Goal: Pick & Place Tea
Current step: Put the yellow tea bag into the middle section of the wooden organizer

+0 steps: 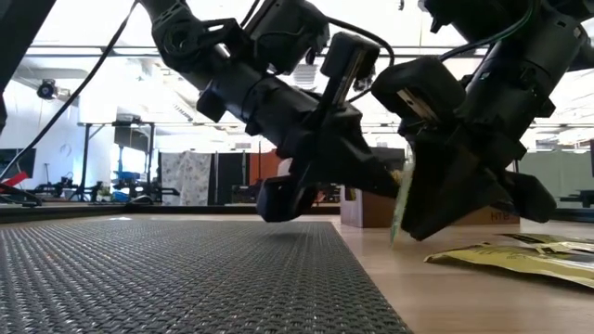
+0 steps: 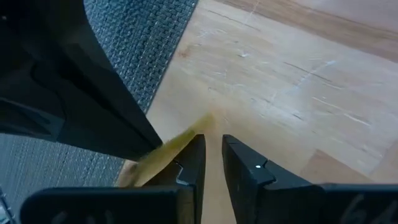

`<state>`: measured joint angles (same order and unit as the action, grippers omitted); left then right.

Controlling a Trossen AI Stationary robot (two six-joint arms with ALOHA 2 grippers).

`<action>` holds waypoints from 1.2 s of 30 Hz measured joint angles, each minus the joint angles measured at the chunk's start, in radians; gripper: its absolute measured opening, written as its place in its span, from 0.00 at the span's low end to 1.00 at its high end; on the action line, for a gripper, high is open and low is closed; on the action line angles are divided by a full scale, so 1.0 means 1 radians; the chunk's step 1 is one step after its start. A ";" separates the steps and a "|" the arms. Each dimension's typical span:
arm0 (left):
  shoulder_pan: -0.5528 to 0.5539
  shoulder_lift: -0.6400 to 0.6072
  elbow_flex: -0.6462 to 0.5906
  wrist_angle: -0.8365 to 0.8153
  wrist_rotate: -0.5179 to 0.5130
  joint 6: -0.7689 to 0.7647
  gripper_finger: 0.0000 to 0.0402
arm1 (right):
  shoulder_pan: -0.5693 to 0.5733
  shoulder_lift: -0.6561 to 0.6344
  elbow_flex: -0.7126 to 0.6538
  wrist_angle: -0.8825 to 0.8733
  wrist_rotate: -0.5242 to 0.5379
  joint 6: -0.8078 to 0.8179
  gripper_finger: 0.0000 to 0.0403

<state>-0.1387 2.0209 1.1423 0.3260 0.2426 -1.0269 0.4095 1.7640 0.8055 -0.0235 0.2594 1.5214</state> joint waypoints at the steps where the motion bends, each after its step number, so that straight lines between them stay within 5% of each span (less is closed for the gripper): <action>1: 0.000 0.000 0.000 0.013 -0.007 -0.007 0.00 | 0.000 -0.004 0.000 0.000 -0.003 -0.004 0.13; 26: -0.031 -0.004 -0.001 -0.155 0.027 0.082 0.00 | 0.000 -0.111 0.002 -0.113 0.012 -0.074 0.13; 36: -0.036 -0.096 0.012 -0.209 0.010 0.121 0.00 | 0.000 -0.106 0.000 -0.088 -0.030 -0.077 0.13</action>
<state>-0.1745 1.9245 1.1542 0.1173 0.2525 -0.9057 0.4095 1.6577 0.8051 -0.1112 0.2292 1.4445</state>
